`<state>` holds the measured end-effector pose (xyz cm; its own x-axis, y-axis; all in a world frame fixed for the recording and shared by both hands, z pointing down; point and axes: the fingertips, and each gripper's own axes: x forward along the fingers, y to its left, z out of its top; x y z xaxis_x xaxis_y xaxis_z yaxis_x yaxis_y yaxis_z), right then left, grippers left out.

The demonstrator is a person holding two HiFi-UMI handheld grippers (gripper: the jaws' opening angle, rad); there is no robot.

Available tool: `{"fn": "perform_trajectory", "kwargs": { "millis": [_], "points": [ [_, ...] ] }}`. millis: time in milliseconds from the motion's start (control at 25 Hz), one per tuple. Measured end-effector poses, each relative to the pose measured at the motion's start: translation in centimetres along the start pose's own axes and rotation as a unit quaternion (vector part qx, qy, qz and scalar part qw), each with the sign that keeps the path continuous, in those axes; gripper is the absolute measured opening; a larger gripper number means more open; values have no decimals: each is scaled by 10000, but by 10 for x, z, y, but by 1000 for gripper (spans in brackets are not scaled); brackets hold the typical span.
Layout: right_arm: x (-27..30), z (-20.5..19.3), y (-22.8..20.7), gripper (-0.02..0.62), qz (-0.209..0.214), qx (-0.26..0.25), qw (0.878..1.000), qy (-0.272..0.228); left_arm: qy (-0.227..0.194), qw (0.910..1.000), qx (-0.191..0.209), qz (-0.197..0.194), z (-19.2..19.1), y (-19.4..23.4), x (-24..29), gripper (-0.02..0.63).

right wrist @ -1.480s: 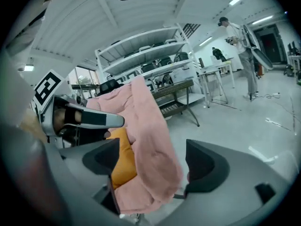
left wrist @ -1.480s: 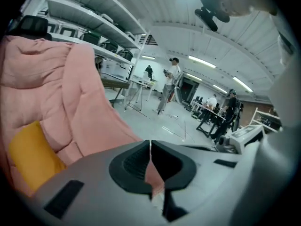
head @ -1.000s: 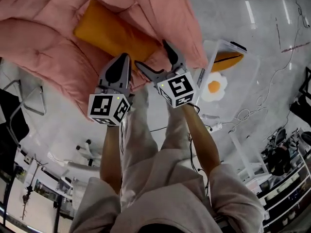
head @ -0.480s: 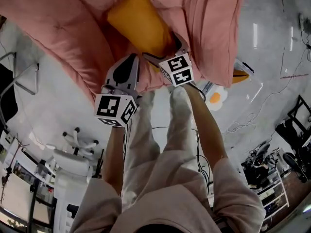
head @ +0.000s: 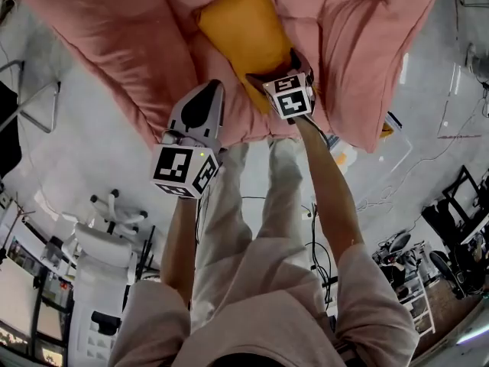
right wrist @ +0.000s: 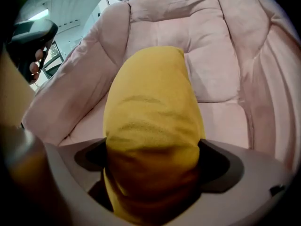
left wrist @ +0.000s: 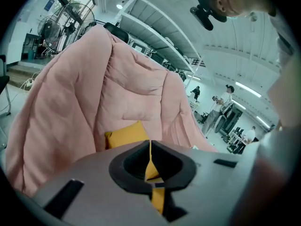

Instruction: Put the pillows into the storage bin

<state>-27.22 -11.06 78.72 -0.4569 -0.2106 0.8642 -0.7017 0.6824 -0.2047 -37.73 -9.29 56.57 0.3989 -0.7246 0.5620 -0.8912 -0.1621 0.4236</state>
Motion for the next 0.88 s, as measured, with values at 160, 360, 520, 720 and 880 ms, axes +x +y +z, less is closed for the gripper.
{"fn": "perform_trajectory", "kwargs": {
  "millis": [160,360,520,720,880],
  "points": [
    [2,-1,-2,573,-34,17,9998,178,-10,10000,-10,3,2,3,-1,15],
    [-9,1,3,451,23,-75,10000,51,11,10000,28,-22,-2,-6,-2,17],
    [-24,3,11,395,131,-85,9999,-35,34,9999,134,-65,-4,-22,-6,17],
    [-44,7,22,368,196,-154,9994,-259,24,9994,305,-134,-5,-40,-13,17],
    [-75,11,34,370,278,-32,9972,-688,-2,9991,405,-104,-7,-52,-20,17]
  ]
}}
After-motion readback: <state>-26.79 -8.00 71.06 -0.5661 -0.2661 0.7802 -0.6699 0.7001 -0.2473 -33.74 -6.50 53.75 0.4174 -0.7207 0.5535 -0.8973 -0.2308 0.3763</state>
